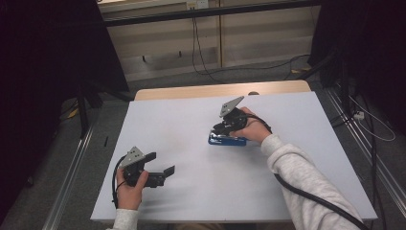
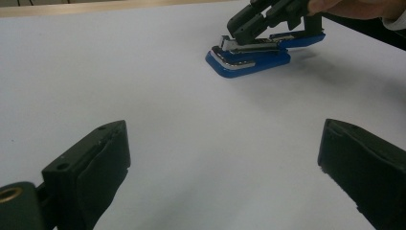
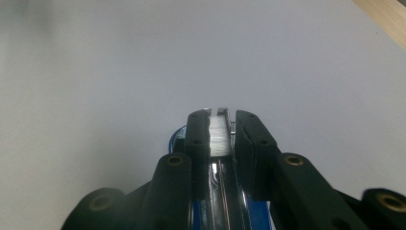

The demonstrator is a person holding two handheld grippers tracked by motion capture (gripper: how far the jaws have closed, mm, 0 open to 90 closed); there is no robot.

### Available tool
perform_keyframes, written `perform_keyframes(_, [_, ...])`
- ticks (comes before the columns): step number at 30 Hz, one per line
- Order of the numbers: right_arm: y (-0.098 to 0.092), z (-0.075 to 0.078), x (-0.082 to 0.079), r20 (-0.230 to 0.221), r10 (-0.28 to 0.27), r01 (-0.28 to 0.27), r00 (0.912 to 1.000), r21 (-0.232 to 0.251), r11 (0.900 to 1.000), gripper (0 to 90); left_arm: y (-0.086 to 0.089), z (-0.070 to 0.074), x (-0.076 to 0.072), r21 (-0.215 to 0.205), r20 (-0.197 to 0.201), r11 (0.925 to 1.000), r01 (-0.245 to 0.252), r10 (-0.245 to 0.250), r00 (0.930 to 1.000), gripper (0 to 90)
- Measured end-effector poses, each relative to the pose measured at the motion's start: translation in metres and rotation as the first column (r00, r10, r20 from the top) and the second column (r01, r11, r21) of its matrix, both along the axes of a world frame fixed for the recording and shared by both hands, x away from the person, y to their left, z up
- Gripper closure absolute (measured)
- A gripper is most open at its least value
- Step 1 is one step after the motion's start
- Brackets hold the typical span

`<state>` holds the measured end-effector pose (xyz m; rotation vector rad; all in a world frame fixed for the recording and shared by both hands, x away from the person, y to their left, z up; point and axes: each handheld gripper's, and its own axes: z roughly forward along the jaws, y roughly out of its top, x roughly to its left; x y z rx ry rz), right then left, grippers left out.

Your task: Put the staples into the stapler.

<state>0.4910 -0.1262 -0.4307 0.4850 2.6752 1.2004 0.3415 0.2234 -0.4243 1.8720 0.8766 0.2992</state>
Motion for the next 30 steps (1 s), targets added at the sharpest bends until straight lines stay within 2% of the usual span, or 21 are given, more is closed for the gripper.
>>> perform_keyframes(2, [-0.002,0.0,-0.001,0.004,-0.016,0.016,0.9999,0.0,1.0,69.0,0.0,0.0,0.0,-0.002,0.003,1.0,-0.001,0.001,1.0,4.0])
perform_keyframes(4, [-0.005,0.002,-0.002,0.003,-0.025,0.025,0.9997,0.013,1.0,68.3,0.0,0.0,0.0,-0.007,0.002,1.0,-0.004,0.004,1.0,4.0])
perform_keyframes(7, [-0.012,0.005,-0.006,0.002,-0.058,0.058,0.9983,0.043,0.997,62.2,0.0,0.001,0.0,-0.007,0.001,1.0,-0.001,0.001,1.0,4.0])
perform_keyframes(15, [-0.036,0.014,-0.025,0.0,-0.145,0.144,0.9895,0.075,0.987,51.5,-0.003,0.0,0.003,-0.02,0.001,0.9998,0.004,-0.004,1.0,4.0])
perform_keyframes(21, [-0.06,0.017,-0.039,-0.012,-0.219,0.22,0.9756,0.094,0.971,42.8,-0.008,-0.002,0.005,-0.017,-0.006,0.9997,0.017,-0.017,0.9998,4.0])
perform_keyframes(24, [-0.07,0.019,-0.045,-0.01,-0.248,0.248,0.9686,0.101,0.963,39.3,-0.01,-0.001,0.007,-0.012,-0.003,0.9997,0.023,-0.024,0.9997,4.0])
perform_keyframes(30, [-0.085,0.022,-0.06,0.006,-0.309,0.306,0.951,0.115,0.945,26.9,-0.015,-0.001,0.01,-0.015,-0.005,0.9993,0.033,-0.033,0.9994,4.0])
